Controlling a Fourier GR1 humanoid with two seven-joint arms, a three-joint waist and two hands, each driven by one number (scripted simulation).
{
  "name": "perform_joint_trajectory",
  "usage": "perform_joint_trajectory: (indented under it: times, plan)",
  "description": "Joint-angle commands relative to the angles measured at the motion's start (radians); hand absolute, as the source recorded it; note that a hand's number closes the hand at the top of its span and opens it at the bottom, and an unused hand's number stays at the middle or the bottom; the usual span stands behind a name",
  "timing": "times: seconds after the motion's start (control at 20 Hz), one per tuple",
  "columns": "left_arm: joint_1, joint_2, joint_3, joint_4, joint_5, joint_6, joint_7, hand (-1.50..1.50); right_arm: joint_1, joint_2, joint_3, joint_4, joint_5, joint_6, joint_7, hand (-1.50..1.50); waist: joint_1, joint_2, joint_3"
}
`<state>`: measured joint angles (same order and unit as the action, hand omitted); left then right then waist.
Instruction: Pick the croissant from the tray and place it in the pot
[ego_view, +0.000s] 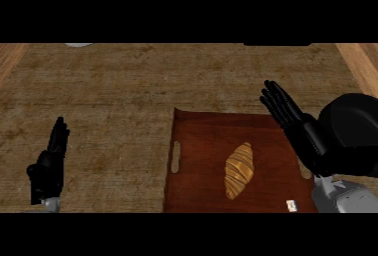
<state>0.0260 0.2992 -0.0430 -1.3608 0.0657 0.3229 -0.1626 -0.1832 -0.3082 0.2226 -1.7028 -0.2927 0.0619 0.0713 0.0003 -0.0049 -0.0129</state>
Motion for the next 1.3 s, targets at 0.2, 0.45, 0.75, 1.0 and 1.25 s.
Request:
perform_joint_trajectory:
  times: [0.2, 0.45, 0.75, 1.0, 1.25]
  plan:
    - [-0.222, 0.003, 0.039, -0.121, 0.096, -0.075, 0.064, 0.0, -0.095, -0.193, -0.249, 0.056, -0.274, 0.344, -0.124, 1.5, -0.016, 0.008, 0.017]
    - [-0.266, -0.013, 0.02, -0.183, 0.161, -0.123, 0.145, 0.0, 0.012, -0.301, -0.274, 0.193, 0.207, 0.172, -0.362, -1.5, -0.008, 0.011, 0.018]
    - [-0.245, -0.004, 0.04, -0.198, 0.162, -0.128, 0.156, 0.0, 0.136, -0.33, -0.25, 0.251, 0.361, 0.232, -0.82, -1.5, -0.001, 0.005, 0.014]
    - [-0.345, -0.01, 0.078, -0.085, 0.168, -0.142, 0.144, 0.0, 0.107, -0.391, -0.203, 0.177, 0.496, 0.204, -0.687, -1.5, -0.009, 0.007, 0.012]
    - [-0.267, -0.006, 0.061, -0.148, 0.168, -0.167, 0.151, 0.0, 0.13, -0.421, -0.1, 0.045, 0.631, 0.229, -0.504, -1.5, 0.0, 0.003, 0.011]
